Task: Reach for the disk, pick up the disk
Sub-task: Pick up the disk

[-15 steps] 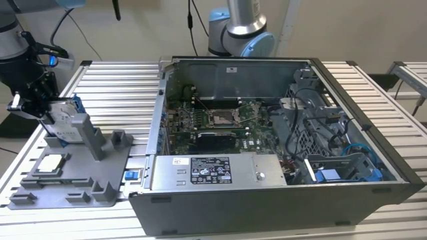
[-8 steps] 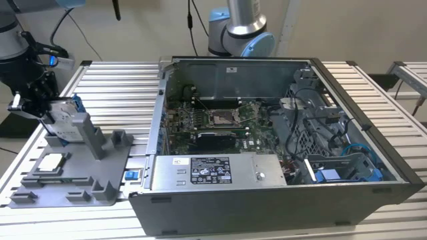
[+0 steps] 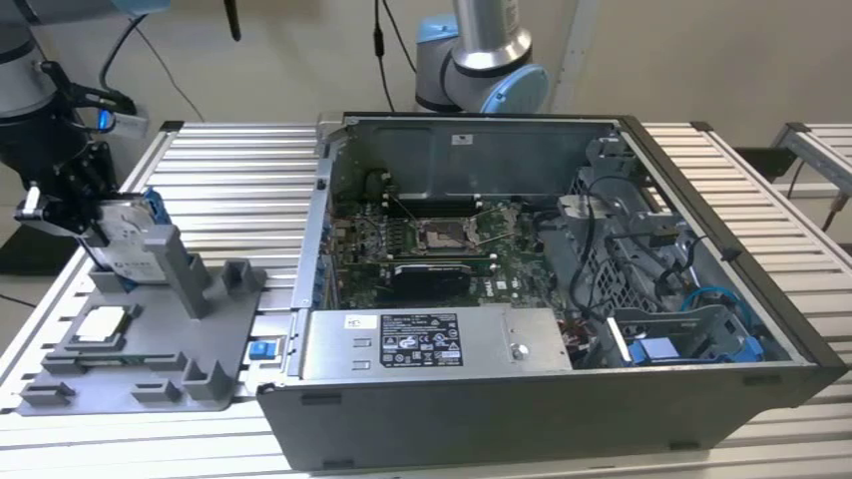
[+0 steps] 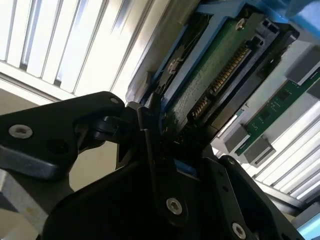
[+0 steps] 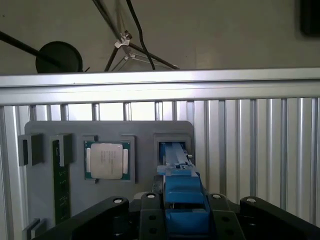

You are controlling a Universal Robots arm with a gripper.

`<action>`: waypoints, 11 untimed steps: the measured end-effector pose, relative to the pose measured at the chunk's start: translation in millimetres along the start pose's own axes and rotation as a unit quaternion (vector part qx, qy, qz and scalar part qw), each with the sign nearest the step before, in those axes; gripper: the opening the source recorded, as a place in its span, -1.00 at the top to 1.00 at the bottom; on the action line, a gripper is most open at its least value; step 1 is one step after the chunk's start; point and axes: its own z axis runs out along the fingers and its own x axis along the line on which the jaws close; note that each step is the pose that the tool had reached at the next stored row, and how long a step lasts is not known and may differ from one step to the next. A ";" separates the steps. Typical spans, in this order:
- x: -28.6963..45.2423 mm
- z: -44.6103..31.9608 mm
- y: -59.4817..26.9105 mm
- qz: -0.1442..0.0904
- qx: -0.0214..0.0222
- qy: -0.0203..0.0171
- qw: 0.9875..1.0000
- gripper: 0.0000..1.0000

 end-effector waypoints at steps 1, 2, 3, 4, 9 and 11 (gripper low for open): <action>0.0 -1.5 0.0 0.000 0.000 0.000 1.000 1.00; -0.1 -3.3 0.1 0.000 0.000 0.000 1.000 1.00; -0.1 -5.2 0.1 0.000 0.000 0.000 1.000 1.00; -0.2 -7.7 0.1 0.000 0.000 0.000 1.000 1.00; -0.5 -20.2 0.2 0.000 0.000 0.000 1.000 1.00; -0.6 -26.1 0.3 0.000 0.000 0.000 1.000 1.00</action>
